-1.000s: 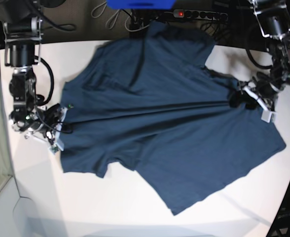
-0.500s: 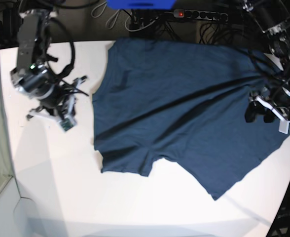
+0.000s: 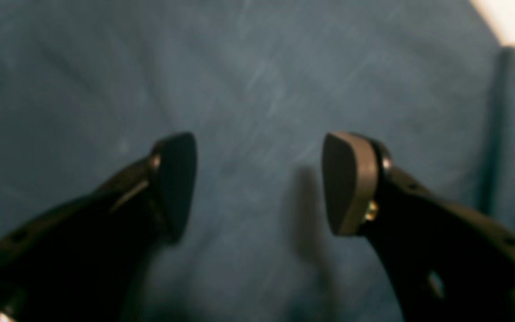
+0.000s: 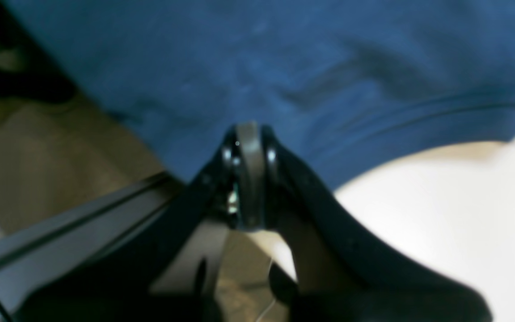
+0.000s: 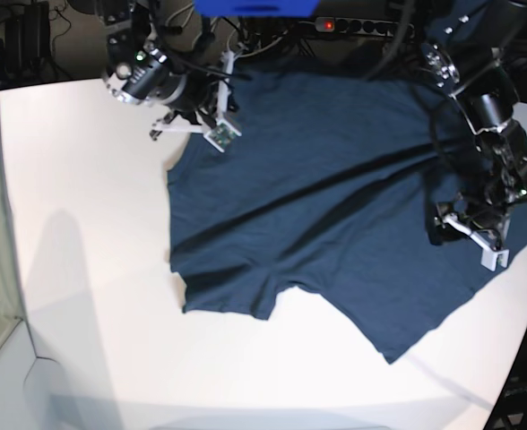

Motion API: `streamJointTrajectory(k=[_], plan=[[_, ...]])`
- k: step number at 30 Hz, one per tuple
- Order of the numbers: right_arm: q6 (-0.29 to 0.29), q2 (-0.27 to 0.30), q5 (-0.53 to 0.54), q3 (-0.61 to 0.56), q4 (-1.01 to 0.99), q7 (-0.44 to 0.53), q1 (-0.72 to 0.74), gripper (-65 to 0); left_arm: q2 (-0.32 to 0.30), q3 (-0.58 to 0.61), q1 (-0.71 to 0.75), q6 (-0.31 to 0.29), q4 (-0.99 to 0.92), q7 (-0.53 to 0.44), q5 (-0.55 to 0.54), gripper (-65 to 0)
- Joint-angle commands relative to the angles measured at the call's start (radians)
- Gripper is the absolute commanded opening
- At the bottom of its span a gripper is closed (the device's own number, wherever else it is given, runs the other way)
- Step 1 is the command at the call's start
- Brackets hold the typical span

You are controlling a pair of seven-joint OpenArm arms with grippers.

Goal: Layout the t-shirt on the table in an organized manner, then fold the t-shirt properly
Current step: 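Grasp the shirt sides with both grippers and pull them apart, then pull the shirt sides outward with both grippers to widen it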

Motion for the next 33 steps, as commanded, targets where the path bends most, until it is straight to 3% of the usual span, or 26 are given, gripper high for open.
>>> streamJointTrajectory(k=[1,6,9,15,20,28,33], plan=[[0.0,0.0,0.012,-0.021,-0.01,0.028,0.007,-64.7,-0.014,-0.002,-0.029,0.0,-0.022,0.009,0.019,-21.9],[0.0,0.006,0.006,-0.051,-0.214,0.14,0.04,-64.7,-0.016,-0.007,-0.007,0.0,-0.119,-0.049,0.081,-21.9],[-0.005,0.04,0.004,-0.016,-0.325,0.19,0.09,-64.8,-0.033,-0.007,0.056,-0.006,-0.096,-0.038,0.072,-21.9],[-0.005,0.098,0.006,0.141,-0.451,0.194,0.228,-64.8,-0.026,-0.008,0.217,-0.01,0.056,0.045,0.068,-21.9],[-0.005,0.179,0.006,0.165,-0.559,0.196,0.372,-64.8,-0.003,-0.008,0.339,-0.01,0.213,0.068,-0.045,-21.9],[-0.005,0.27,0.006,0.165,-0.831,0.206,0.676,-64.8,0.03,-0.008,0.333,0.0,0.328,0.138,-0.156,-21.9],[-0.005,0.331,0.006,0.165,-0.848,0.231,0.748,-64.8,0.053,-0.01,0.286,0.0,0.417,0.181,-0.156,-21.9]])
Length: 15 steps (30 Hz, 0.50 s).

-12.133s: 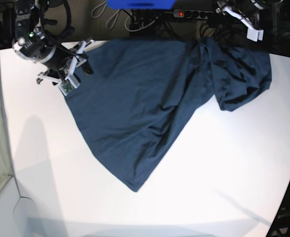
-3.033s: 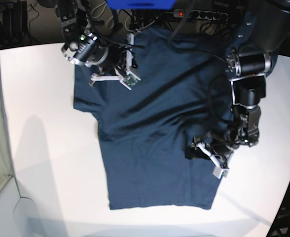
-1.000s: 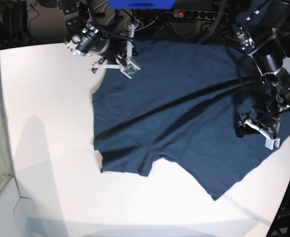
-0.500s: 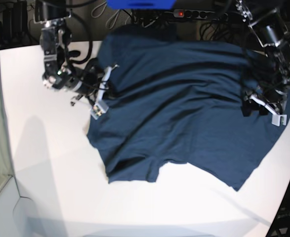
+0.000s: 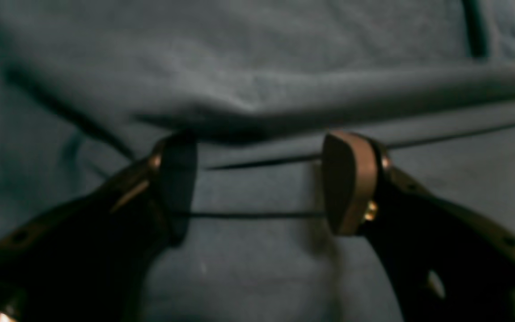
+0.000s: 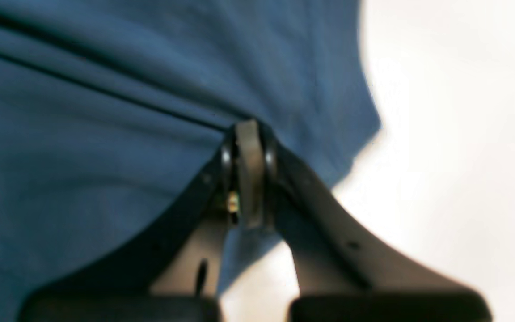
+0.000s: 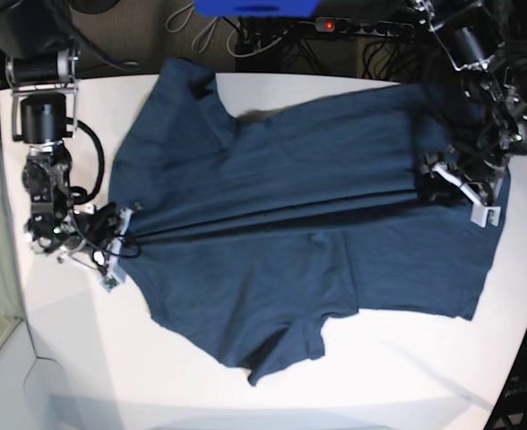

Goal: Layout the t-shirt on the table in an organized manner, then fold the t-shirt properly
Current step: 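Pull the shirt sides outward with both grippers to widen it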

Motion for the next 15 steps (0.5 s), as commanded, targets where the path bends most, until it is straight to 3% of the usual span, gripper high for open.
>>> streamJointTrajectory(k=[1,5,8,12,15], plan=[[-0.016,0.037,-0.014,0.009,0.035,-0.004,0.02,-64.8,-0.023,-0.019,-0.004,0.01,0.055,0.014,-0.001,-21.9],[-0.016,0.07,-0.011,0.01,0.172,-0.05,-0.026,-64.8,0.008,-0.105,-0.004,-0.002,0.204,0.109,-0.002,-21.9],[-0.016,0.066,-0.012,0.01,0.338,-0.102,-0.092,-64.8,0.023,-0.169,-0.004,-0.002,0.307,0.145,-0.002,-21.8],[-0.016,-0.013,-0.014,0.009,0.496,-0.128,-0.133,-64.7,0.017,-0.177,-0.023,-0.002,0.273,0.14,-0.001,-21.8],[-0.016,-0.074,-0.014,0.006,0.508,-0.115,-0.119,-64.5,0.017,-0.177,-0.039,-0.002,0.23,0.145,0.005,-21.8]])
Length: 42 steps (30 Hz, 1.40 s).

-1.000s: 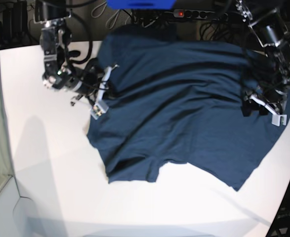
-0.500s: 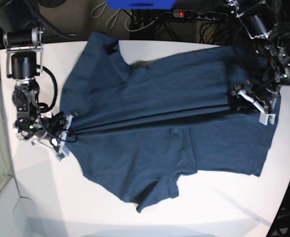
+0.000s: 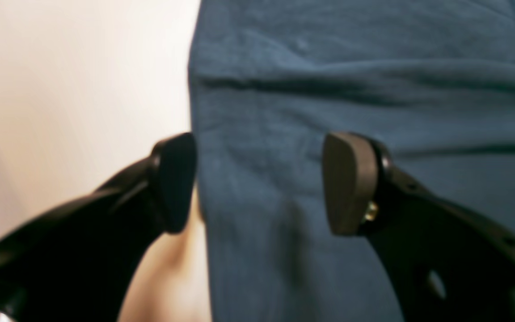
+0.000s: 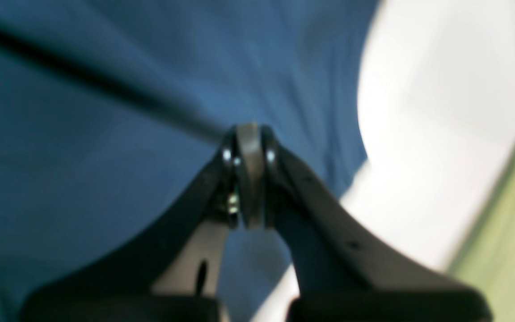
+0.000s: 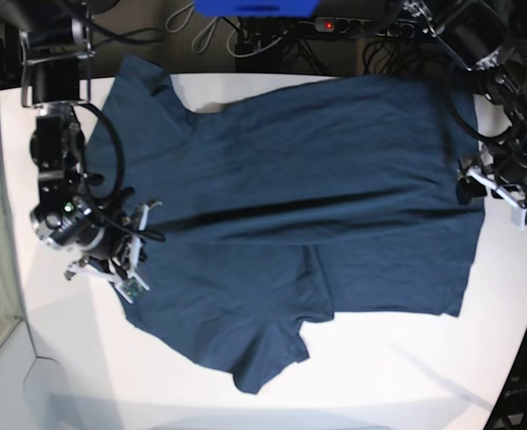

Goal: Layout the t-shirt on the table in an organized manner, then fold the t-shirt properly
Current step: 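Pull the shirt sides outward with both grippers to widen it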

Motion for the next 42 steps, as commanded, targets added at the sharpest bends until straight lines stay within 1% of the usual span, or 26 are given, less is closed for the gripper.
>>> streamJointTrajectory(k=[1,2,4,7,10,12,15,18,20,21,24,25,26,28,29,33,36,39,42], plan=[[-0.004,-0.016,-0.001,0.004,0.008,0.021,0.045,-64.4,-0.012,0.001,-0.017,0.002,0.01,-0.016,-0.019,-21.8],[-0.004,-0.039,-0.001,0.004,-0.018,0.034,0.065,-64.4,-0.007,0.002,-0.011,0.002,0.012,-0.016,-0.018,-21.8],[-0.004,-0.065,-0.001,0.004,-0.103,0.07,0.127,-64.4,0.022,0.013,0.011,0.002,0.006,-0.016,-0.018,-21.8],[-0.004,-0.088,-0.001,0.004,-0.275,0.123,0.223,-64.6,0.042,0.042,0.064,0.002,0.002,-0.025,-0.016,-21.8],[-0.004,-0.091,-0.001,0.004,-0.454,0.196,0.301,-64.5,0.05,0.081,0.107,0.002,-0.017,-0.032,-0.016,-21.8],[-0.004,-0.092,-0.001,0.004,-0.583,0.27,0.352,-64.4,0.047,0.088,0.124,0.003,-0.062,-0.078,-0.016,-21.8],[-0.004,-0.092,-0.001,0.004,-0.726,0.374,0.397,-64.4,0.044,0.088,0.152,0.005,-0.134,-0.157,-0.016,-21.8],[-0.004,-0.089,-0.001,0.004,-0.835,0.479,0.421,-64.3,0.001,0.087,0.172,0.005,-0.188,-0.19,-0.016,-21.8],[-0.004,-0.086,-0.003,0.003,-0.878,0.537,0.424,-64.3,-0.019,0.085,0.176,0.005,-0.202,-0.187,-0.019,-21.8],[-0.004,-0.082,-0.003,0.003,-0.893,0.552,0.424,-64.3,-0.022,0.082,0.179,0.005,-0.2,-0.187,-0.018,-21.8],[-0.006,-0.049,-0.003,0.004,-0.924,0.552,0.423,-64.3,-0.048,0.035,0.195,0.003,-0.203,-0.185,-0.022,-21.8],[-0.013,-0.042,-0.003,0.004,-0.937,0.554,0.421,-64.4,-0.053,0.021,0.195,0.003,-0.203,-0.185,-0.019,-21.8],[-0.036,-0.026,-0.003,0.007,-0.951,0.554,0.42,-64.5,-0.055,0.007,0.195,0.003,-0.203,-0.185,-0.018,-21.8],[-0.081,-0.003,-0.003,0.007,-0.959,0.554,0.401,-64.6,-0.078,-0.002,0.195,0.003,-0.206,-0.185,-0.019,-21.8],[-0.092,0.004,-0.001,0.007,-0.957,0.552,0.389,-64.6,-0.09,-0.002,0.195,0.003,-0.209,-0.185,-0.022,-21.8],[-0.095,0.046,0.001,0.007,-0.873,0.546,0.311,-64.7,-0.104,-0.005,0.192,0.002,-0.191,-0.184,-0.024,-21.8],[-0.095,0.059,0.004,0.007,-0.729,0.491,0.225,-64.7,-0.11,-0.005,0.189,0.002,-0.139,-0.176,-0.025,-21.8],[-0.095,0.059,0.004,0.009,-0.532,0.433,0.13,-64.7,-0.105,-0.007,0.176,-0.001,-0.027,-0.118,-0.033,-21.8],[-0.095,0.056,0.001,0.009,-0.347,0.396,0.05,-64.7,-0.105,-0.007,0.149,-0.021,0.081,-0.052,-0.104,-21.8]])
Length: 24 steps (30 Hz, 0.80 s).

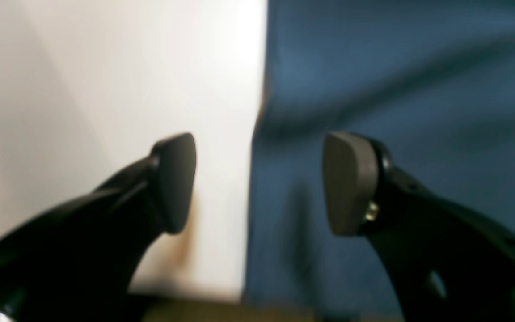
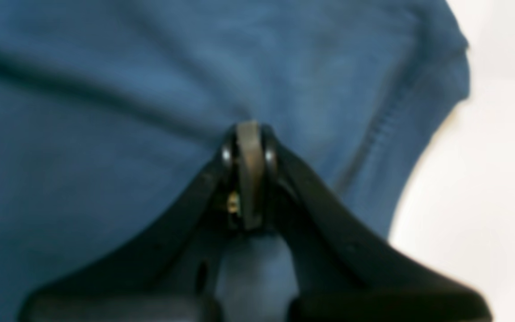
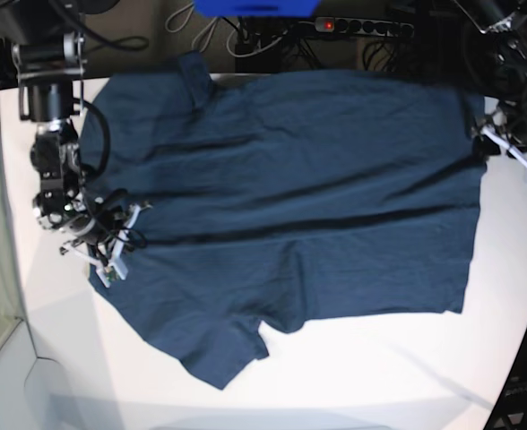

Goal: Layout the t-shirt on the table in an organized manner, then fold the t-shirt properly
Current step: 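Pull the shirt sides outward with both grippers to widen it, then regrasp the shirt edges with both grippers and drag them toward the robot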

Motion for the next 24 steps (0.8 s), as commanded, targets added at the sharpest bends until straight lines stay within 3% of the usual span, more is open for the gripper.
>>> streamJointTrajectory(k=[1,4,7,11,13,17,24], plan=[[0.0,0.008,0.009,0.004,0.079,0.012,0.015,-64.7,-0.016,-0.002,-0.025,-0.007,0.057,0.008,-0.046,-21.8],[0.0,0.007,0.011,0.006,0.239,-0.02,-0.039,-64.7,-0.016,0.005,-0.096,-0.002,0.127,0.053,-0.117,-21.8],[0.0,0.007,0.008,0.006,0.329,-0.051,-0.062,-64.7,0.01,0.041,-0.214,-0.002,0.101,0.06,-0.108,-21.8],[0.0,0.01,0.006,0.006,0.371,-0.106,-0.065,-64.7,0.053,0.14,-0.375,-0.002,-0.083,0.045,0.063,-21.8],[0.0,0.013,0.006,0.012,0.363,-0.126,-0.065,-64.7,0.076,0.176,-0.438,-0.002,-0.196,-0.01,0.152,-21.8],[0.0,0.011,0.006,0.067,0.314,-0.127,-0.064,-64.7,0.103,0.227,-0.535,-0.002,-0.483,-0.221,0.296,-21.8],[0.0,0.024,0.006,0.121,0.299,-0.13,-0.107,-64.7,0.065,0.236,-0.674,0.003,-0.925,-0.477,0.365,-21.8]])
